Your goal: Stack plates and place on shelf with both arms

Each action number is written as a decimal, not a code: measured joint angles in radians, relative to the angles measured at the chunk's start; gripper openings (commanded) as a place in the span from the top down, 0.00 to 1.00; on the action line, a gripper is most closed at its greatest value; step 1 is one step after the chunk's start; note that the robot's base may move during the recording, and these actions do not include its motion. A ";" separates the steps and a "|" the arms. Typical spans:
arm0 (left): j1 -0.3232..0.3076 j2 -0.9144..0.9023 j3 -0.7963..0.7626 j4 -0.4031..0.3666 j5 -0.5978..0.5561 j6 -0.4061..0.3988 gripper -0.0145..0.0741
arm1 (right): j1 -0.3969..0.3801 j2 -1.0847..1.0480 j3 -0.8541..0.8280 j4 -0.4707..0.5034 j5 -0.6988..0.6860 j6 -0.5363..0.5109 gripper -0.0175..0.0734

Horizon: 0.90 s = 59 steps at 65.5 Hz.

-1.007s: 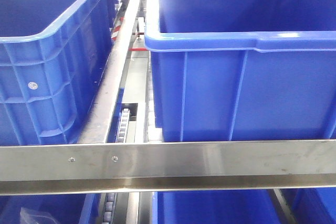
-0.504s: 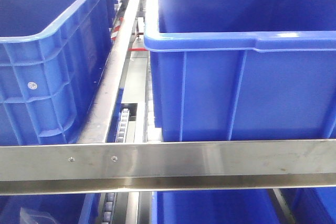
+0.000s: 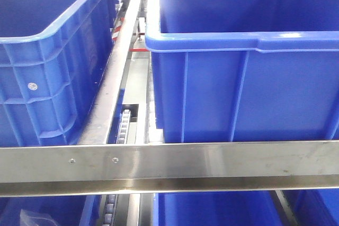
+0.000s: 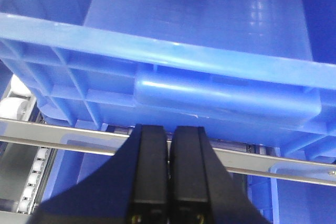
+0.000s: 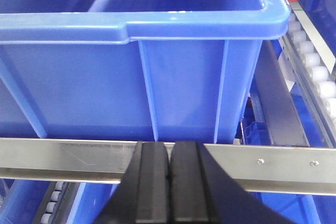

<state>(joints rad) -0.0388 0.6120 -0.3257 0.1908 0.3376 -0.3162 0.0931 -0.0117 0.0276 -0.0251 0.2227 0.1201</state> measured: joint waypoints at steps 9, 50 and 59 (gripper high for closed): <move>0.000 0.000 0.000 0.000 0.000 0.000 0.74 | 0.000 0.000 0.000 0.000 0.000 0.000 0.77; -0.008 -0.605 0.315 -0.029 -0.052 -0.002 0.74 | 0.000 0.000 0.000 0.000 -0.001 0.000 0.77; -0.011 -0.617 0.334 -0.035 -0.063 -0.004 0.74 | 0.000 0.000 0.000 0.000 -0.002 0.000 0.77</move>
<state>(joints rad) -0.0493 -0.0046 0.0085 0.1556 0.2748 -0.3204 0.0931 -0.0117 0.0276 -0.0251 0.2204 0.1201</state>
